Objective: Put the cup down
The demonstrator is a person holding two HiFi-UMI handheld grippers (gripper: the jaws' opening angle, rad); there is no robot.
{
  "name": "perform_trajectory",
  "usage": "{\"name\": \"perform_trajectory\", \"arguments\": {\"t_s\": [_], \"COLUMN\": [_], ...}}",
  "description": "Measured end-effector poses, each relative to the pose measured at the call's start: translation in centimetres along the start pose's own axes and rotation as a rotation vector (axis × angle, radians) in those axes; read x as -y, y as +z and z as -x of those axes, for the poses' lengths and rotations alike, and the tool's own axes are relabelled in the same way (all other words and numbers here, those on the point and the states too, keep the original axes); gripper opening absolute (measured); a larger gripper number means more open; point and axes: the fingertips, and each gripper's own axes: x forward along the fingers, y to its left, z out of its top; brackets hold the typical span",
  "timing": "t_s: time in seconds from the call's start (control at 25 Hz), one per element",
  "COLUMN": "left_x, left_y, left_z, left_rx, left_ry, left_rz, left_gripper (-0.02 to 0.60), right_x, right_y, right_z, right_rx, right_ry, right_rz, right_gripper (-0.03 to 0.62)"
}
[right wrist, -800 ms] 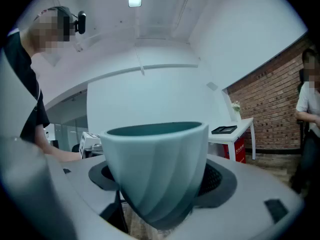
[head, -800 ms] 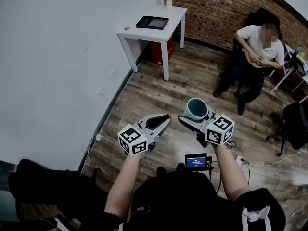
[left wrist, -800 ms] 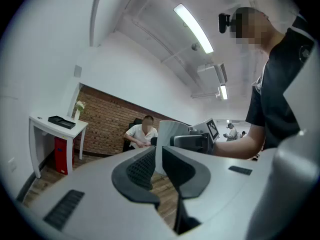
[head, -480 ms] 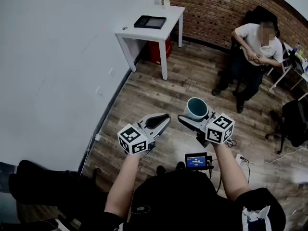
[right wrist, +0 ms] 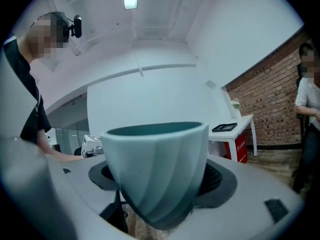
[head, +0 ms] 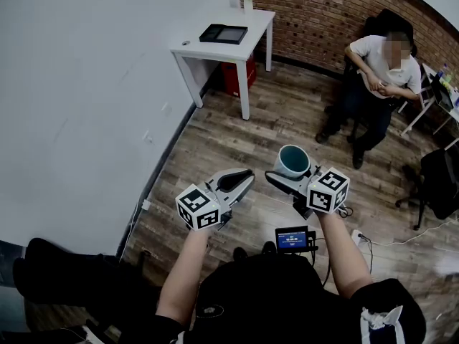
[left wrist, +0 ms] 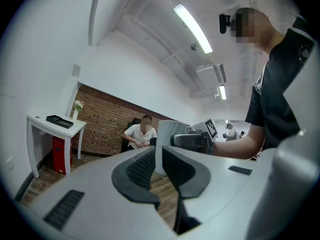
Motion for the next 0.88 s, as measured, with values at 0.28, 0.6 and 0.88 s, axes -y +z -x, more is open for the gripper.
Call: {"name": "perform_trajectory", "arguments": {"t_s": [0.28, 0.6, 0.88], "left_x": [-0.2, -0.3, -0.4], "left_y": [0.0, -0.4, -0.5], "left_z": [0.0, -0.4, -1.2], "left_rx": [-0.002, -0.008, -0.012], "left_ry": [0.009, 0.002, 0.008], "left_rz": [0.005, 0.011, 0.014], "left_gripper": [0.035, 0.035, 0.035], "right_x": [0.0, 0.4, 1.1], "right_y": [0.0, -0.3, -0.4], "right_z": [-0.2, -0.3, 0.1], "right_rx": [-0.005, -0.014, -0.019], "right_ry": [0.013, 0.013, 0.02], "right_rz": [0.001, -0.004, -0.006], "right_gripper": [0.397, 0.397, 0.397]}}
